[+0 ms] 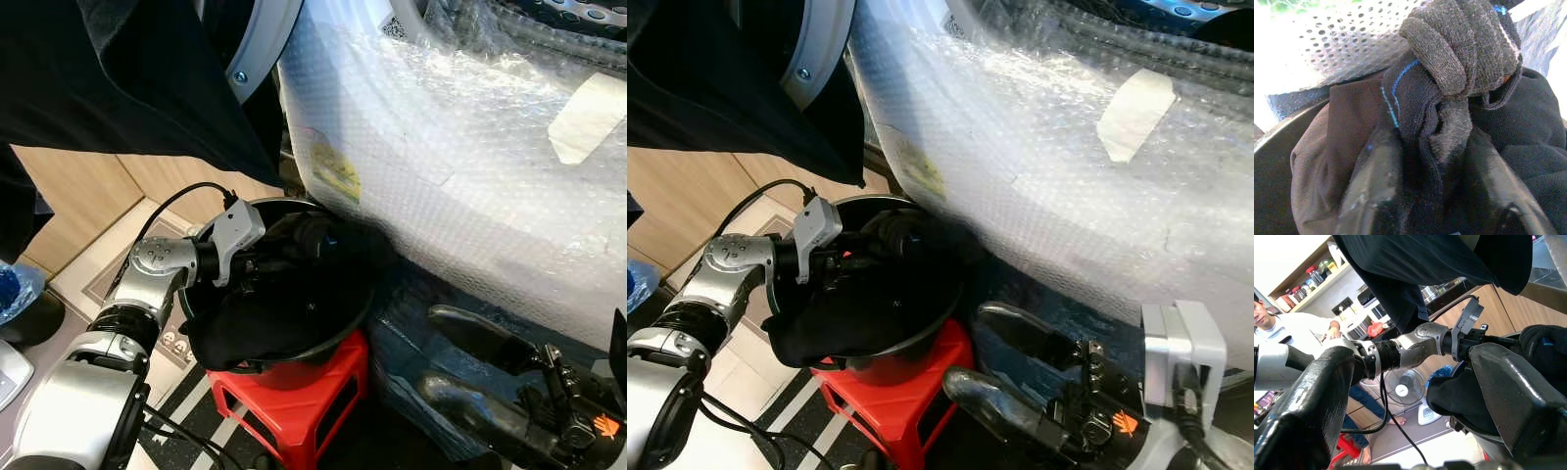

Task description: Clothes washing

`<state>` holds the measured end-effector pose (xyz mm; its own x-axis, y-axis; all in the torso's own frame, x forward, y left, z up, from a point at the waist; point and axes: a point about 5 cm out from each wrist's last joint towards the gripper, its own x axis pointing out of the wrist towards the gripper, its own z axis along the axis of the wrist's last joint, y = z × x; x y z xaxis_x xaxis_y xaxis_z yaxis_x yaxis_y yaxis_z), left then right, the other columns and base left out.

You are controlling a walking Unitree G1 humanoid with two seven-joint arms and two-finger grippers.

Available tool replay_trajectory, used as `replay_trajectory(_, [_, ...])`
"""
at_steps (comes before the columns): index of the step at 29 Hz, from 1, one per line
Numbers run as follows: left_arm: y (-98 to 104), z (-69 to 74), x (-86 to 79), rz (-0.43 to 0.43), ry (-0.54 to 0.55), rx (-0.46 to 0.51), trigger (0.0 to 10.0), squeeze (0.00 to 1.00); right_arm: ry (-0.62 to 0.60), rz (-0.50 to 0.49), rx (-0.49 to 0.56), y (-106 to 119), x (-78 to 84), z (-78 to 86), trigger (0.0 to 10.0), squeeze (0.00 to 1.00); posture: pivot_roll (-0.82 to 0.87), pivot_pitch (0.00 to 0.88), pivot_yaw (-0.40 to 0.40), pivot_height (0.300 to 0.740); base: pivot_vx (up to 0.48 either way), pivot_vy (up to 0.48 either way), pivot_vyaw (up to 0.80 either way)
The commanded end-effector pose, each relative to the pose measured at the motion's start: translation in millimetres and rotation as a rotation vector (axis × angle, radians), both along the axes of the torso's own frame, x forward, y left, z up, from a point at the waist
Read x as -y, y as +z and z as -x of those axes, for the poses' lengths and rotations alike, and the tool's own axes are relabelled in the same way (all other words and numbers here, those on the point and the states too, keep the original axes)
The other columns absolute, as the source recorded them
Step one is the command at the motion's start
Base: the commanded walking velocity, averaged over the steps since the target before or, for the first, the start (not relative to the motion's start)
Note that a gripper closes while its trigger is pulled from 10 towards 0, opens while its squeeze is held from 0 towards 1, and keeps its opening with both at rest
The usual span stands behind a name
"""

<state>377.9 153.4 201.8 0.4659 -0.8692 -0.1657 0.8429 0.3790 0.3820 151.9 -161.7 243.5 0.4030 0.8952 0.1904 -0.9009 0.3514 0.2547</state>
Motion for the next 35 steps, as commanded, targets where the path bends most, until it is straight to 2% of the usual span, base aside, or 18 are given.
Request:
replay_trajectory(1, [-4.2,1.9,-6.8,-0.021,0.005,-0.011,0.0,0.00,0.018,0.002,0.009,0.4,-3.6,3.5,10.0,0.00,-0.19,0.310,0.104,0.740,0.000,0.000,0.00])
replay_trajectory(20, [-0.6,2.3,-12.6,0.004,0.027,0.019,0.0,0.00,0.020,-0.006,0.020,-2.8,-4.7,-1.2,10.0,0.00,-0.19,0.273,0.101,0.740,0.000,0.000,0.00])
replay_trajectory(27, [9.7,1.4,-14.1,0.070,0.047,0.070,0.0,0.00,0.019,-0.009,0.028,-4.2,-4.9,-4.2,10.0,0.00,-0.19,0.251,0.097,0.740,0.000,0.000,0.00])
replay_trajectory(35, [31.4,0.2,-11.9,0.223,0.094,0.166,0.0,0.00,0.016,-0.005,0.042,-9.1,-6.6,-11.9,10.0,0.00,-0.18,0.213,0.098,0.740,0.000,0.000,0.00])
